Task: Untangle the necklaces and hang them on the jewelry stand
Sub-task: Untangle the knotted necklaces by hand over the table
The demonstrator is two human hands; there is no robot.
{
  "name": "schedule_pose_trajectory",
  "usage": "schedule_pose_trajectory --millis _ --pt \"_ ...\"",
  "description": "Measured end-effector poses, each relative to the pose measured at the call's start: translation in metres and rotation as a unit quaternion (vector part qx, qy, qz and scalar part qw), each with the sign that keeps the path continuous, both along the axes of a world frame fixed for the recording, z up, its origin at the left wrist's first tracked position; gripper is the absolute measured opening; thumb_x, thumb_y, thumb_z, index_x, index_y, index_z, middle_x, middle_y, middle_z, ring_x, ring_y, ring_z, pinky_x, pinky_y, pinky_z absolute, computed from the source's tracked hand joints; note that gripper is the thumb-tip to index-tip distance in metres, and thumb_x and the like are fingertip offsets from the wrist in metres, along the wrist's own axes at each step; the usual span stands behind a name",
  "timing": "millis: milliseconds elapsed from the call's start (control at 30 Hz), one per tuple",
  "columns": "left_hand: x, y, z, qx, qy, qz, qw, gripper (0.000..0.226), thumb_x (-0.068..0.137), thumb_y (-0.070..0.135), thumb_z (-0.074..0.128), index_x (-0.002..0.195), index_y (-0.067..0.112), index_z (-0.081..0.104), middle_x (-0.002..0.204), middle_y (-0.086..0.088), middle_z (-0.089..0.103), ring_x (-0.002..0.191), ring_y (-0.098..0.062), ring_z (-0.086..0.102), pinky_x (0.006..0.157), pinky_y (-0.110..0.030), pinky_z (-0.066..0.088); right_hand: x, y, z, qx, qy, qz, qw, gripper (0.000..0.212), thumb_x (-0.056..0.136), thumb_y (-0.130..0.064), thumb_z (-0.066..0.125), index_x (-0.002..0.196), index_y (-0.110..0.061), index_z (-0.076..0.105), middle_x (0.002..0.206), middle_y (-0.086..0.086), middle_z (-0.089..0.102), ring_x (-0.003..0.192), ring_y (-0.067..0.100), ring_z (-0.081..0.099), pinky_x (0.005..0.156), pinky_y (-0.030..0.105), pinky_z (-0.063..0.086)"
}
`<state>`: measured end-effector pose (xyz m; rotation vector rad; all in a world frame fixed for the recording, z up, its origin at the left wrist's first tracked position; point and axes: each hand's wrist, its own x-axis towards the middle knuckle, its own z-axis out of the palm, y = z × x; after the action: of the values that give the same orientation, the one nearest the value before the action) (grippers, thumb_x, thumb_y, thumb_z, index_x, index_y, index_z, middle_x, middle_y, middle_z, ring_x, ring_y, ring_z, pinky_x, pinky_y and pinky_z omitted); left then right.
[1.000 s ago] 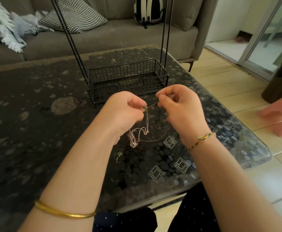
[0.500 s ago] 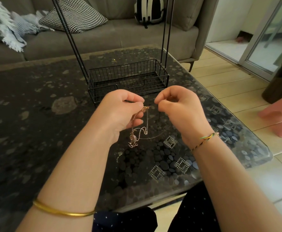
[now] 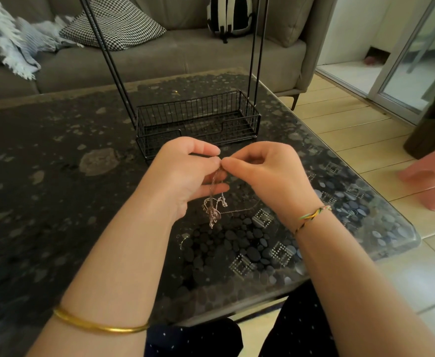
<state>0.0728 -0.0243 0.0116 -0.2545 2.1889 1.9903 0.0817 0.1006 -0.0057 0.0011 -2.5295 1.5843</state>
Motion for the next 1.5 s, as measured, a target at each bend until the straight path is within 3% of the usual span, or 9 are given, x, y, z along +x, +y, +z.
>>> schedule_pose_trajectory --millis 167,267,467,600,733,967,1167,1333,1500 --pt "-0.001 0.002 -0.001 -0.033 0.020 0.006 0.999 0.016 0.092 -0.001 0.054 0.104 0.006 0.060 0.100 -0.015 0.063 0.077 -0.018 0.065 0.058 -0.030 0.060 -0.001 0.002 -0.004 -0.022 -0.009 0.005 1.000 0.014 0.082 -0.025 0.068 0.073 -0.014 0.072 0.072 0.005 0.068 0.059 0.004 0.052 0.059 0.023 0.047" --pt "-0.002 0.003 -0.002 -0.050 0.031 0.000 0.998 0.016 0.094 -0.002 0.050 0.104 0.007 0.060 0.101 -0.014 0.061 0.077 -0.017 0.062 0.059 -0.030 0.060 -0.002 0.002 -0.005 -0.021 -0.030 0.013 0.999 0.018 0.083 -0.029 0.067 0.070 -0.017 0.069 0.061 -0.004 0.057 0.051 -0.001 0.044 0.050 0.016 0.040" --pt "-0.001 0.005 -0.005 -0.073 0.044 -0.003 0.996 0.019 0.097 0.000 0.043 0.101 0.009 0.058 0.100 -0.015 0.060 0.074 -0.015 0.059 0.059 -0.030 0.060 -0.003 0.000 -0.006 -0.039 -0.056 0.035 0.997 0.017 0.084 -0.027 0.065 0.069 -0.021 0.068 0.068 0.001 0.061 0.064 0.010 0.050 0.057 0.024 0.041" --pt "-0.001 0.005 -0.003 -0.070 0.044 -0.012 0.996 0.018 0.096 -0.001 0.043 0.101 0.008 0.058 0.099 -0.015 0.059 0.077 -0.017 0.060 0.057 -0.029 0.060 -0.004 0.000 -0.006 -0.037 -0.067 0.052 0.996 0.020 0.085 -0.022 0.063 0.066 -0.021 0.065 0.078 0.015 0.068 0.069 0.014 0.052 0.060 0.027 0.041" --pt "-0.001 0.005 -0.003 -0.069 0.038 -0.014 0.997 0.019 0.096 -0.003 0.044 0.098 0.009 0.059 0.093 -0.013 0.058 0.071 -0.014 0.057 0.058 -0.029 0.060 -0.005 -0.001 -0.007 -0.018 -0.070 0.050 0.996 0.019 0.083 -0.017 0.061 0.070 -0.005 0.066 0.069 0.011 0.055 0.064 0.016 0.046 0.059 0.029 0.038" --pt "-0.004 0.003 -0.003 -0.074 0.024 0.002 0.997 0.021 0.092 -0.004 0.048 0.093 0.011 0.063 0.099 -0.012 0.058 0.077 -0.013 0.053 0.069 -0.029 0.058 -0.009 -0.001 -0.010 -0.023 -0.098 0.040 0.994 0.032 0.083 -0.021 0.056 0.086 0.010 0.062 0.071 0.009 0.056 0.067 0.018 0.050 0.064 0.032 0.043" --pt "-0.004 0.002 -0.003 -0.099 0.000 -0.026 0.995 0.013 0.089 0.007 0.057 0.094 0.013 0.067 0.093 -0.004 0.061 0.077 -0.011 0.052 0.076 -0.029 0.054 -0.011 0.000 -0.011 -0.077 -0.109 0.013 0.991 0.035 0.081 -0.023 0.055 0.085 0.011 0.061 0.072 0.008 0.055 0.071 0.021 0.051 0.068 0.038 0.045" --pt "-0.002 0.002 -0.004 -0.139 0.013 -0.056 0.989 0.015 0.084 0.006 0.062 0.083 0.019 0.070 0.091 0.002 0.065 0.079 -0.011 0.053 0.070 -0.029 0.044 -0.009 0.002 -0.010 -0.040 -0.081 0.009 0.996 0.031 0.082 -0.019 0.058 0.087 0.011 0.062 0.072 0.009 0.054 0.069 0.017 0.048 0.065 0.033 0.044" --pt "-0.002 0.001 -0.006 -0.155 0.036 -0.044 0.986 0.012 0.087 0.012 0.063 0.081 0.020 0.070 0.087 0.002 0.066 0.066 -0.009 0.048 0.065 -0.027 0.038 -0.009 0.000 -0.010 -0.048 -0.091 0.018 0.995 0.024 0.082 -0.019 0.059 0.077 0.004 0.064 0.069 0.009 0.059 0.067 0.018 0.053 0.065 0.034 0.046"
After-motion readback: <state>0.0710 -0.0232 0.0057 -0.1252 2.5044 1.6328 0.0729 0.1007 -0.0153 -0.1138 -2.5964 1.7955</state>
